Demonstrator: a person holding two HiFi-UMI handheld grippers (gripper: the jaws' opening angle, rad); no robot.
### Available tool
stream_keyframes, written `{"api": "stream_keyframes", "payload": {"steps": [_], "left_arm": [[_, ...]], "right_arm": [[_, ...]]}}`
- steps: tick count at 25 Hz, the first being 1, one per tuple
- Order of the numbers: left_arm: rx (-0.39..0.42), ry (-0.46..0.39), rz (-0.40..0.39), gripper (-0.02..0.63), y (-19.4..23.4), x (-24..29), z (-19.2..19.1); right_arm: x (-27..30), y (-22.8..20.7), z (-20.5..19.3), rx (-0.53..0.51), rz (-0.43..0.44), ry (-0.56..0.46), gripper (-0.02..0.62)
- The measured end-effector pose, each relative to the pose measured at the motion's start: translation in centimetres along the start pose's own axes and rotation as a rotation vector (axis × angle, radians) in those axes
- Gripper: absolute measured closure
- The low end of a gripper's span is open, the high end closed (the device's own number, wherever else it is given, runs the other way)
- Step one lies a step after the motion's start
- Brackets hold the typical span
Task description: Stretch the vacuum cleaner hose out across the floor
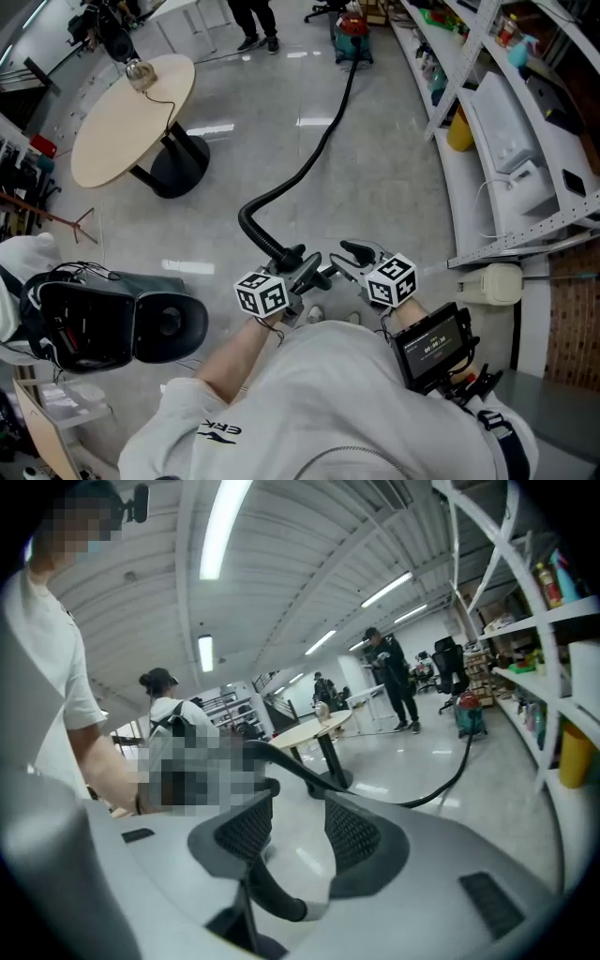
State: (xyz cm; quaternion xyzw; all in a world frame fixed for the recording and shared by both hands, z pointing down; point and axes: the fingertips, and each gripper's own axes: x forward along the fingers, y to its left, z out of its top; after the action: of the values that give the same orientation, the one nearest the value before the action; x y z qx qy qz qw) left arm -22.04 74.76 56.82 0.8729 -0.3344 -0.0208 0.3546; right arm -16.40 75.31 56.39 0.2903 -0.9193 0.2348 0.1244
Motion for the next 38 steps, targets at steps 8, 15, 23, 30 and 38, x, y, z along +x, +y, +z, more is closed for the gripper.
{"api": "stream_keyframes", "payload": {"steps": [8,15,23,30,38], "left_arm": [[0.039,0.003,0.000,0.373,-0.4,0.3,0.5],[0.032,0.031,-0.027,0.373,-0.9,0.6,0.0],[0.044,0.034,-0.065,0.373,-1.8,0.3,0.3],[0.063,0.030,-0.076,0.373,-2.0,1.1,0.7],[0.071,0.041,-0.075,0.373,-1.8,1.4,0.6]], "right_arm": [[-0.3,-1.8,2.0,0.033,-0.163,-0.058,0.453],[-0.6,-2.7,3.4,0.020,-0.249,-0.085,0.583],[-0.6,-2.3,4.1,0.016,-0.289,-0.100,0.594],[-1.1,-2.5,4.6,0.009,-0.306,-0.120,0.594],[-1.4,-2.9,4.2,0.017,-0.317,-0.123,0.594]]}}
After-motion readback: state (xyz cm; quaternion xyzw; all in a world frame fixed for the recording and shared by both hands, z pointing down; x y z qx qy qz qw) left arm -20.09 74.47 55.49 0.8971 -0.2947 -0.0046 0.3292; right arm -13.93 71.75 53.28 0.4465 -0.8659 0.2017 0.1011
